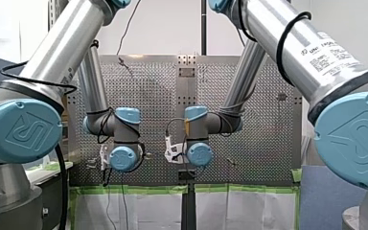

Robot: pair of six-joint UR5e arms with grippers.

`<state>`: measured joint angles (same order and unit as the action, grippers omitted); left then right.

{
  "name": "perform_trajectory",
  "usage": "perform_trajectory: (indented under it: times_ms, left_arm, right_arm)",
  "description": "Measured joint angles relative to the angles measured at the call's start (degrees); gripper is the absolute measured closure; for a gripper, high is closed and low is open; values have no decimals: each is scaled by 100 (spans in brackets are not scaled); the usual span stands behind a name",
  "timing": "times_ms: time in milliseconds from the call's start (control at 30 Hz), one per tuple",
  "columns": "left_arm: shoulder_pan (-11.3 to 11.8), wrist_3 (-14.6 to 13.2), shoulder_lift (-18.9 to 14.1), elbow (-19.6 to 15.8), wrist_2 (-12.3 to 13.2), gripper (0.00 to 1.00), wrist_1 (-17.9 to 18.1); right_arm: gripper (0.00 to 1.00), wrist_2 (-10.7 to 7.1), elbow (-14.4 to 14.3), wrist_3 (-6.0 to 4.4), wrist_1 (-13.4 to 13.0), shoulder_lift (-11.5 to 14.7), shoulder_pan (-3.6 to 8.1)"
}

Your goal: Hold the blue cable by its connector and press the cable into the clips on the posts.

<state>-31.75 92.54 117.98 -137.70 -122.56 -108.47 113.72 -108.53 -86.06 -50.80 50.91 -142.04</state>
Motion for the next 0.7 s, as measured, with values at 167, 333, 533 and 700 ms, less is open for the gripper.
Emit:
perform_trajectory:
  times_ms: [167,333,533,700]
  left_arm:
    - [-11,-10,-10,3,-9,100,-10]
    - [-161,-92,-161,114,-160,100,-162]
    - [-380,107,-421,271,-420,100,-419]
    - [-398,283,-686,379,-681,100,-688]
  right_arm:
    - [100,101,8,0,182,-4,-2]
    - [100,191,-117,-127,189,58,108]
    - [100,60,-332,-388,283,329,203]
    - [100,-200,-208,-478,522,604,247]
